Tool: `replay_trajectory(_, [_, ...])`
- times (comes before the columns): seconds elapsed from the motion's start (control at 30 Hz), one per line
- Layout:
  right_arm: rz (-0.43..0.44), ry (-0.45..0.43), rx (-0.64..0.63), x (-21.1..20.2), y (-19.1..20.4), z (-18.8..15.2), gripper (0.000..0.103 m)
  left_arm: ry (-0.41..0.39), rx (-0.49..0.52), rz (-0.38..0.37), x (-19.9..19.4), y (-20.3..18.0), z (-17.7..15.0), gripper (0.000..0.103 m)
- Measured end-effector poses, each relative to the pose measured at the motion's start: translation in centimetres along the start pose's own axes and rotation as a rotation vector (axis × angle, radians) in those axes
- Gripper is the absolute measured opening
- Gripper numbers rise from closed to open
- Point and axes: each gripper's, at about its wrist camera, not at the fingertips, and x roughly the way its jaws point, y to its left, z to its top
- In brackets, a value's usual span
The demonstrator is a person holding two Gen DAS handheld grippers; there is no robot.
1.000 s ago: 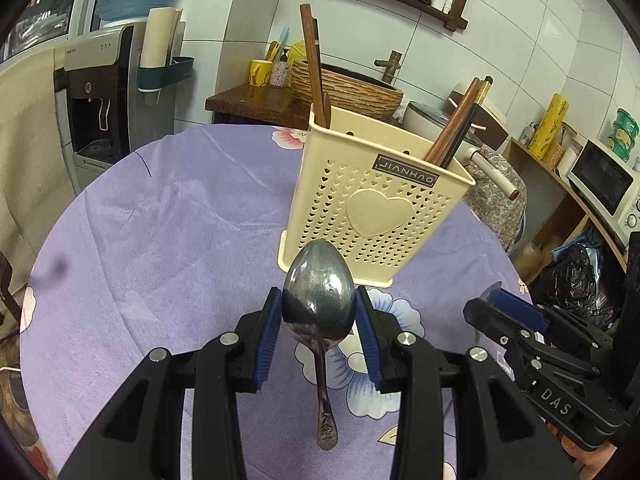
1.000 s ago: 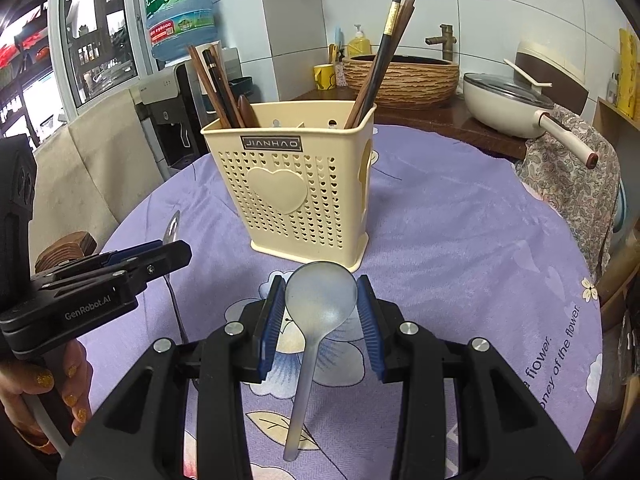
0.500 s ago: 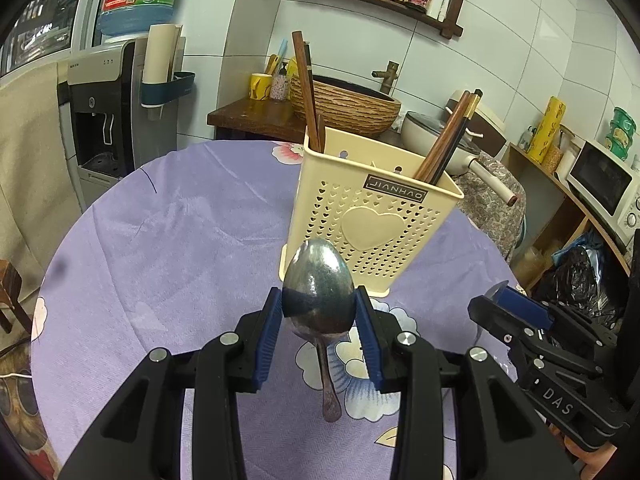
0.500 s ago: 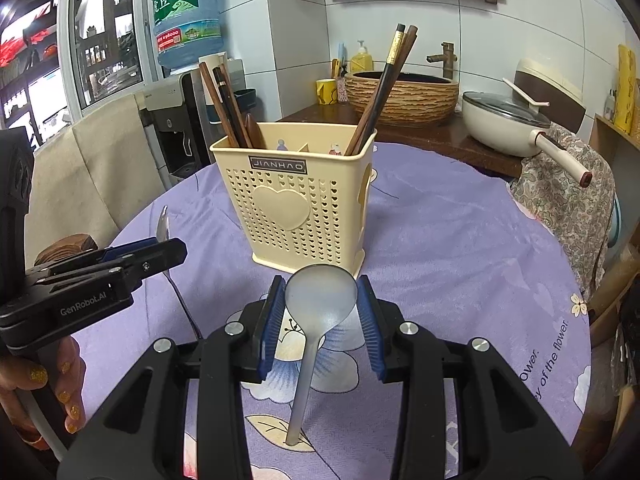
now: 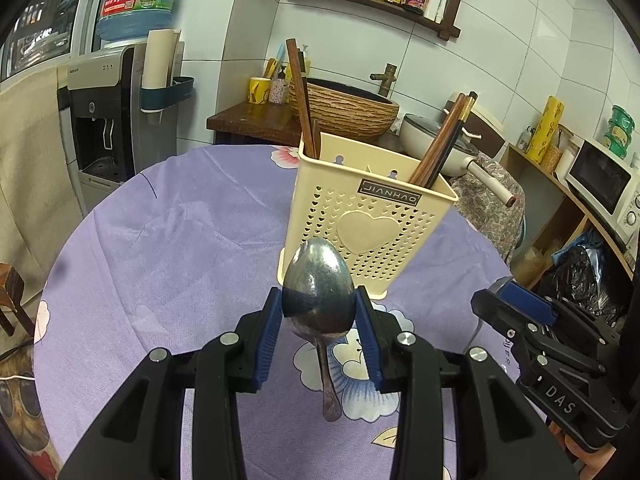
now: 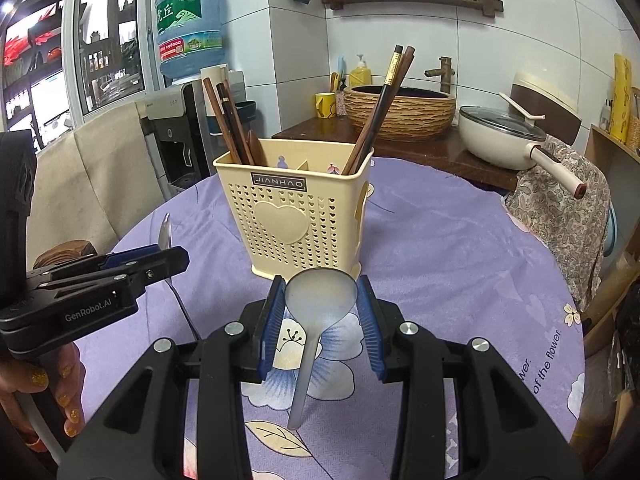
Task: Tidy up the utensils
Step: 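Lift the metal spoon with left gripper while right gripper lifts the plastic spoon above the holder, then lower both spoons into the holder and open both grippers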
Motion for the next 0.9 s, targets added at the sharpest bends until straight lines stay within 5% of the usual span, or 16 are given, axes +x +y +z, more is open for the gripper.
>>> replay_trajectory(0.43, [0.051,-0.040,-0.004,-2.0,-0.2,2.9,0.037,-0.054,0.017,-0.032,-2.5,-0.4,3.3,0.036])
replay_trajectory(0.67, [0.052,-0.185,-0.029,-6.0,0.4,9.5,0.037,-0.190,0.024,-0.043,-6.4,-1.7,9.5,0.036])
replay_trajectory(0.9, [-0.045,-0.372,-0.042,-7.9,1.0,16.9,0.037,-0.321,0.008,-0.007,-6.8,-3.4,15.7,0.036])
